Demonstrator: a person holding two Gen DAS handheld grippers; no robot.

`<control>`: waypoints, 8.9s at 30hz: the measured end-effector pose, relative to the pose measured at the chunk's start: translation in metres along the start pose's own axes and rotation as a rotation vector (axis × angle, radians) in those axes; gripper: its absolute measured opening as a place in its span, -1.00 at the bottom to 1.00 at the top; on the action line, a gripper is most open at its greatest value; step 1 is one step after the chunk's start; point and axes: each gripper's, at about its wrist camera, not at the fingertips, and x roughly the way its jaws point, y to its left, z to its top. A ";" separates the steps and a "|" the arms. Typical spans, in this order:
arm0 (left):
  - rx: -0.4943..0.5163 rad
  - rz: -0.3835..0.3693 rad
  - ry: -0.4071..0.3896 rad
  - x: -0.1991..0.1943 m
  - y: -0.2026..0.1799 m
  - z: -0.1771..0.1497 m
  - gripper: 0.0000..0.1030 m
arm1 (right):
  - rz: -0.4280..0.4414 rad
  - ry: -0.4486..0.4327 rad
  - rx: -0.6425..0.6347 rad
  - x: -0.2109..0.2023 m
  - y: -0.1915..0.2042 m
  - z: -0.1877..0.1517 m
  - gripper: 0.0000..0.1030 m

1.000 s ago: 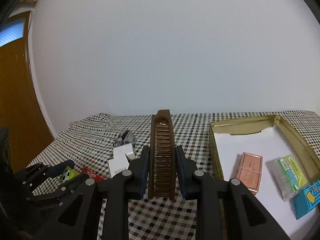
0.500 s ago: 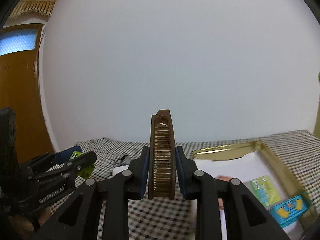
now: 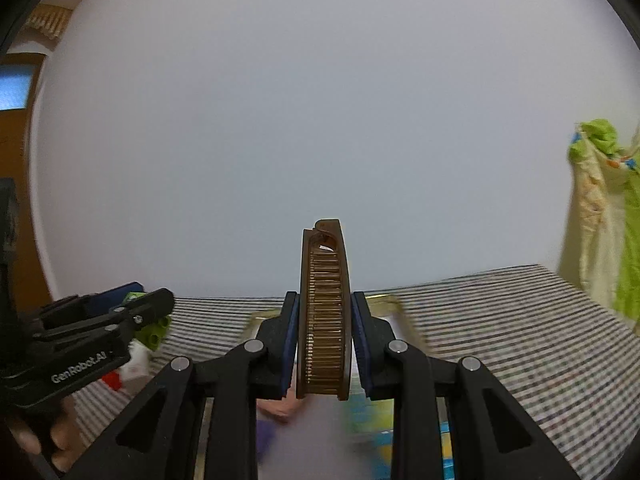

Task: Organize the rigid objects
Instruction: 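Carry the comb and green block over the tray and open both grippers, then withdraw both grippers from the tray toward the white box and red block, then grasp the red patterned block with the left gripper while the right grasps the white box, then carry the red block and white box into the tray and open both grippers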

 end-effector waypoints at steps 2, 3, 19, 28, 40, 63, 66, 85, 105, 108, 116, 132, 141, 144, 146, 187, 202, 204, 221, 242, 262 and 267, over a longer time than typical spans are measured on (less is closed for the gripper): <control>0.004 -0.007 0.020 0.006 -0.019 -0.002 -0.17 | -0.024 0.008 0.007 0.003 -0.014 0.001 -0.46; 0.009 -0.009 0.026 0.009 -0.025 -0.003 -0.17 | -0.037 0.017 0.015 0.005 -0.025 0.001 -0.46; 0.049 0.024 0.165 0.052 -0.056 -0.009 -0.17 | -0.085 0.157 0.009 0.033 -0.053 -0.004 -0.46; 0.096 0.052 0.188 0.055 -0.058 -0.014 -0.17 | -0.058 0.210 0.011 0.045 -0.057 -0.010 -0.46; 0.094 0.051 0.252 0.063 -0.057 -0.018 -0.17 | -0.016 0.269 -0.016 0.053 -0.043 -0.017 -0.46; -0.021 0.056 0.209 0.054 -0.033 -0.016 0.99 | -0.051 0.100 0.142 0.030 -0.068 -0.005 0.56; -0.006 0.084 0.170 0.047 -0.032 -0.016 0.99 | -0.089 0.056 0.154 0.024 -0.074 -0.002 0.56; -0.002 0.355 -0.074 0.010 0.039 -0.041 0.99 | -0.417 -0.243 0.118 -0.030 -0.073 -0.007 0.56; -0.015 0.341 -0.048 -0.007 0.099 -0.055 0.99 | -0.397 -0.316 0.067 -0.074 0.031 -0.021 0.56; -0.011 0.346 -0.049 -0.003 0.105 -0.056 0.99 | -0.353 -0.297 0.076 -0.075 0.048 -0.024 0.56; -0.063 0.347 -0.016 -0.002 0.137 -0.058 0.99 | -0.250 -0.260 0.057 -0.073 0.088 -0.026 0.56; -0.064 0.439 0.055 0.002 0.232 -0.062 0.99 | -0.111 -0.087 0.078 -0.024 0.148 -0.029 0.56; -0.096 0.512 0.149 0.011 0.275 -0.065 0.99 | -0.012 0.137 0.028 0.029 0.184 -0.035 0.56; -0.114 0.508 0.197 0.016 0.283 -0.067 0.99 | 0.024 0.217 -0.011 0.046 0.200 -0.038 0.56; -0.130 0.504 0.216 0.017 0.289 -0.068 0.99 | 0.047 0.275 -0.035 0.058 0.207 -0.040 0.56; -0.045 0.240 0.301 0.033 0.225 -0.072 0.75 | 0.129 0.264 -0.098 0.060 0.163 -0.041 -0.14; -0.159 0.172 0.482 0.052 0.203 -0.091 -0.22 | 0.090 0.244 -0.089 0.072 0.158 -0.041 -0.14; -0.159 0.202 0.490 0.049 0.203 -0.092 -0.57 | 0.084 0.248 -0.090 0.073 0.162 -0.040 -0.14; -0.246 0.281 0.144 0.003 0.214 -0.075 -0.58 | 0.164 0.125 -0.033 0.050 0.156 -0.023 -0.14; -0.152 0.345 0.086 -0.004 0.155 -0.067 -0.58 | 0.118 0.033 -0.080 0.037 0.113 -0.027 -0.14; -0.080 0.264 0.021 -0.009 0.088 -0.041 -0.58 | 0.006 -0.095 -0.111 0.028 0.052 -0.021 -0.14; -0.070 0.226 -0.005 -0.010 0.069 -0.028 -0.58 | -0.033 -0.102 -0.092 0.034 0.030 -0.017 -0.14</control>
